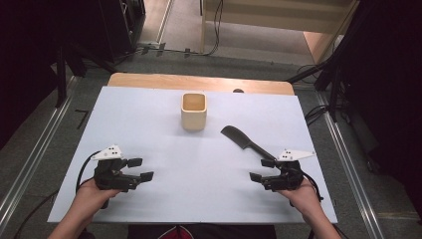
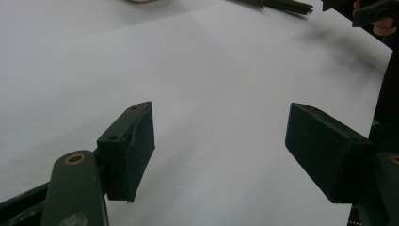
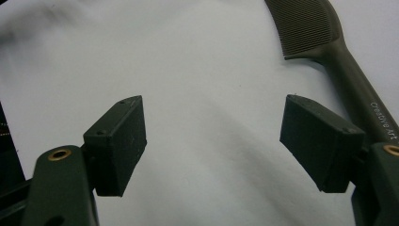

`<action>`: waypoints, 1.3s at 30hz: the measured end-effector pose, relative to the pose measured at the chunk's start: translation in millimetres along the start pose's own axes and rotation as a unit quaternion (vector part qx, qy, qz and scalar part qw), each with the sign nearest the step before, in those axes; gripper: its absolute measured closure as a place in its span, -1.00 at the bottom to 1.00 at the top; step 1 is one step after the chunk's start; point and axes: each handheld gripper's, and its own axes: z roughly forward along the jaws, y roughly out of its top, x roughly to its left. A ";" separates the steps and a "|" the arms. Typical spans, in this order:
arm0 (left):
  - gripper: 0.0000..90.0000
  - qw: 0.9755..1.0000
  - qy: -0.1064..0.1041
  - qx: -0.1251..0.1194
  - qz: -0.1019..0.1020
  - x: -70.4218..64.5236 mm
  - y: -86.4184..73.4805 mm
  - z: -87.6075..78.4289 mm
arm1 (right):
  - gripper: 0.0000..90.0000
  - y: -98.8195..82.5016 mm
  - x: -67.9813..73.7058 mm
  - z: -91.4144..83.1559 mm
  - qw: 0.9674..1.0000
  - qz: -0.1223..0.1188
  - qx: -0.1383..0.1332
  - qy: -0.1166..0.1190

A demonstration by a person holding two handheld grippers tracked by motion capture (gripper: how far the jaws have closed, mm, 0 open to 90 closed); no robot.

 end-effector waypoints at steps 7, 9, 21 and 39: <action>-0.44 1.000 0.000 0.002 0.000 0.4 -0.1 0.2 | -0.52 0.4 -0.9 0.4 1.000 0.001 0.001 0.003; -0.44 1.000 0.000 0.002 -0.001 0.6 -0.2 -0.1 | -0.51 0.3 -0.7 1.4 1.000 0.003 0.001 -0.002; -0.43 1.000 -0.005 0.002 0.000 0.1 -0.3 0.5 | -0.52 0.2 0.1 0.8 1.000 -0.003 -0.001 0.000; -0.43 1.000 -0.007 0.003 -0.005 0.6 -0.6 0.7 | -0.52 0.2 0.5 1.3 1.000 -0.014 -0.007 -0.001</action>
